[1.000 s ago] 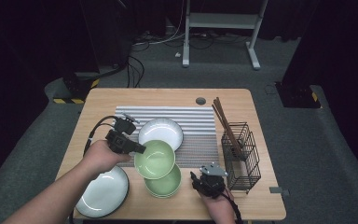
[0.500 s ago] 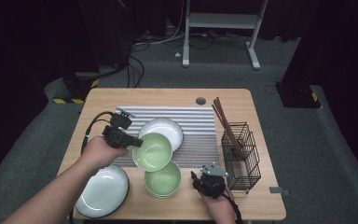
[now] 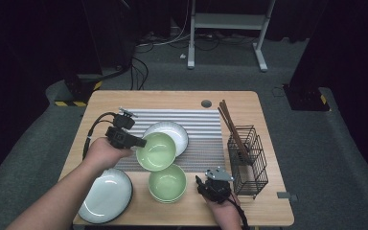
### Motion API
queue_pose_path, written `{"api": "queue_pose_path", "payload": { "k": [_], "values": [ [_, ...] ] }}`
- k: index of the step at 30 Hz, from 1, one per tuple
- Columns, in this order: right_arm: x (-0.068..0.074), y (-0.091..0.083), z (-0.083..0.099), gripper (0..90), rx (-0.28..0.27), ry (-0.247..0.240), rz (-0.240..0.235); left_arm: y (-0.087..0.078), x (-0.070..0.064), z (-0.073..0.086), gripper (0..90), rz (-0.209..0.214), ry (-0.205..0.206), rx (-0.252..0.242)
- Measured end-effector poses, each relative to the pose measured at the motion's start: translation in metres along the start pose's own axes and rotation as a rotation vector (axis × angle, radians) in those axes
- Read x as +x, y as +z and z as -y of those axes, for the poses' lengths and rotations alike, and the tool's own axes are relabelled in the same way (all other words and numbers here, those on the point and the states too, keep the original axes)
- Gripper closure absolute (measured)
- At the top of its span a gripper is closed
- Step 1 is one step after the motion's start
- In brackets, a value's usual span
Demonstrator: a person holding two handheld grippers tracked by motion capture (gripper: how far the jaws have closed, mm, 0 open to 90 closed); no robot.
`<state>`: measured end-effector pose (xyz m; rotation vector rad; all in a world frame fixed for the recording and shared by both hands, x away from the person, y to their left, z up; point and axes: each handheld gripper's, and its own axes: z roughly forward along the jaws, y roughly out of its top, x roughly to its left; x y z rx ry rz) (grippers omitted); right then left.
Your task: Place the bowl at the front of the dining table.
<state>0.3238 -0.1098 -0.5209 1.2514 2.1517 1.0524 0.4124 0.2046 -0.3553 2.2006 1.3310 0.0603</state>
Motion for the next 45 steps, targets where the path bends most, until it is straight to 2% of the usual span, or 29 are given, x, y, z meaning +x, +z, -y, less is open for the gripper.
{"api": "queue_pose_path", "payload": {
  "k": [7, 22, 34, 45],
  "values": [
    [-0.001, 0.0, 0.0, 46.8, -0.002, 0.002, -0.002, 0.006, 0.005, -0.004, 84.7, -0.004, -0.015, -0.011],
    [0.0, 0.001, 0.0, 46.9, -0.001, 0.003, -0.004, 0.015, 0.019, -0.01, 84.8, -0.041, -0.07, -0.062],
    [-0.001, 0.0, 0.0, 46.9, -0.003, 0.005, 0.0, 0.023, 0.027, -0.013, 84.8, -0.059, -0.1, -0.076],
    [-0.001, 0.0, 0.0, 46.9, -0.003, 0.001, -0.001, 0.038, 0.029, -0.019, 84.8, -0.064, -0.121, -0.074]
  ]
}}
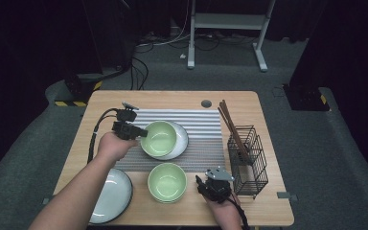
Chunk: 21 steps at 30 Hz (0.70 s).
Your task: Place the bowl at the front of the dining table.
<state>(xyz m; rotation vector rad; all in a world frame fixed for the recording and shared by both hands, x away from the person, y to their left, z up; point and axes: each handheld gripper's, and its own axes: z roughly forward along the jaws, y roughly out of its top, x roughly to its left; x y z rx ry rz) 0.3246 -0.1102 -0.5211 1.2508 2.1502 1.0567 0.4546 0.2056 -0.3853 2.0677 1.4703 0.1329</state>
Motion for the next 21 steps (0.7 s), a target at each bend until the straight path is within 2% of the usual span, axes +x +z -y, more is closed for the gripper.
{"api": "queue_pose_path", "payload": {
  "k": [10, 21],
  "values": [
    [0.0, 0.0, 0.0, 46.9, -0.004, -0.005, -0.003, 0.008, -0.004, -0.007, 84.7, -0.015, 0.003, 0.007],
    [0.0, -0.001, -0.001, 47.0, -0.009, 0.002, -0.002, 0.016, -0.002, -0.012, 84.7, -0.026, -0.014, -0.001]
  ]
}}
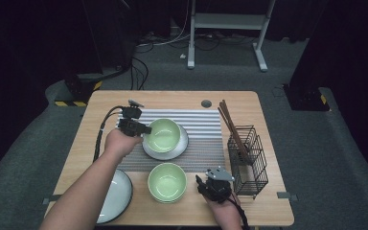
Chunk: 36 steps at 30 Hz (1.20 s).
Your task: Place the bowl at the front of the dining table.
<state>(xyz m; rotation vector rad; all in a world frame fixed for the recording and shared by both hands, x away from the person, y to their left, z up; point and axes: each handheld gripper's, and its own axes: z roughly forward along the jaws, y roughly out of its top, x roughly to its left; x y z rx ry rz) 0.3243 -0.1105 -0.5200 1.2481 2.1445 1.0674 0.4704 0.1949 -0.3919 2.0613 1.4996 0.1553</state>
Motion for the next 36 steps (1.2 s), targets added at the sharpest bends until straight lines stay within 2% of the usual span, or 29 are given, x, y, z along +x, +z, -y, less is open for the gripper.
{"api": "queue_pose_path", "payload": {
  "k": [13, 29, 36],
  "values": [
    [0.001, 0.0, 0.0, 46.9, 0.0, -0.007, -0.002, 0.008, 0.0, -0.002, 84.8, 0.008, -0.01, 0.002],
    [0.0, 0.0, 0.0, 46.9, 0.0, 0.0, -0.002, 0.017, 0.005, -0.007, 84.7, -0.004, -0.041, -0.002],
    [0.0, 0.0, 0.0, 46.9, 0.001, 0.002, -0.002, 0.022, 0.005, -0.007, 84.7, -0.006, -0.041, 0.001]
  ]
}}
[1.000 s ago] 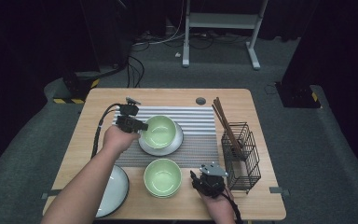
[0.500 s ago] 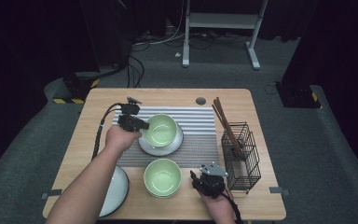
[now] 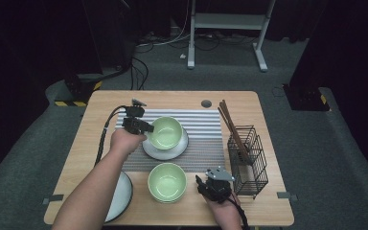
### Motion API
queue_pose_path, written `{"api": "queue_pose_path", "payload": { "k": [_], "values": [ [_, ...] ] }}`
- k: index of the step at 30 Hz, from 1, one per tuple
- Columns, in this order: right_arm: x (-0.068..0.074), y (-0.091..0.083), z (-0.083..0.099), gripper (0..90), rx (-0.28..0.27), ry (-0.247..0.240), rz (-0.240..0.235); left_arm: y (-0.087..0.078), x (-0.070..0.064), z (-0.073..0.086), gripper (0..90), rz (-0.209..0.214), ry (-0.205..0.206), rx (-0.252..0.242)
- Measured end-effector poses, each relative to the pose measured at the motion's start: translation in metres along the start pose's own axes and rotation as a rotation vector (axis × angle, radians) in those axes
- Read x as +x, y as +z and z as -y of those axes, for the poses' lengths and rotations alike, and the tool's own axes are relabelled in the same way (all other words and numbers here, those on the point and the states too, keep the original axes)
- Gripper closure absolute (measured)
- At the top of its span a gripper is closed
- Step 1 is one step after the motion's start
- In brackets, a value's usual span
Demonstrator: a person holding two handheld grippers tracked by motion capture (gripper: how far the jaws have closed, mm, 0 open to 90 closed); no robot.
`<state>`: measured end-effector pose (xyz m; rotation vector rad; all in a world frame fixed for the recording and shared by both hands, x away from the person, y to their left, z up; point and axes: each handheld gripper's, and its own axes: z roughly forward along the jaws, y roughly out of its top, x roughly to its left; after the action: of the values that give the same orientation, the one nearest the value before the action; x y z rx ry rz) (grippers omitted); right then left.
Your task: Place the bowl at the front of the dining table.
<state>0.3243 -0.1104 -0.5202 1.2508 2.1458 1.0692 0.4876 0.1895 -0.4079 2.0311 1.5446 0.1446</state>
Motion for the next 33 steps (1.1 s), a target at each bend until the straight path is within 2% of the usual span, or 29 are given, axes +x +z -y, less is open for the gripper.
{"api": "queue_pose_path", "payload": {
  "k": [13, 15, 22, 33],
  "values": [
    [0.0, 0.0, 0.0, 46.9, -0.001, 0.002, 0.001, 0.009, 0.003, -0.002, 84.7, -0.016, -0.009, 0.016],
    [0.0, 0.0, 0.0, 46.9, 0.0, 0.001, 0.001, 0.011, 0.003, -0.002, 84.7, -0.016, -0.024, 0.019],
    [0.0, 0.0, 0.0, 47.0, 0.0, 0.005, 0.0, 0.019, 0.007, -0.002, 84.8, -0.027, -0.034, 0.032],
    [0.0, 0.0, 0.0, 47.0, 0.0, 0.003, 0.0, 0.026, 0.008, 0.0, 84.7, -0.023, -0.041, 0.045]
  ]
}}
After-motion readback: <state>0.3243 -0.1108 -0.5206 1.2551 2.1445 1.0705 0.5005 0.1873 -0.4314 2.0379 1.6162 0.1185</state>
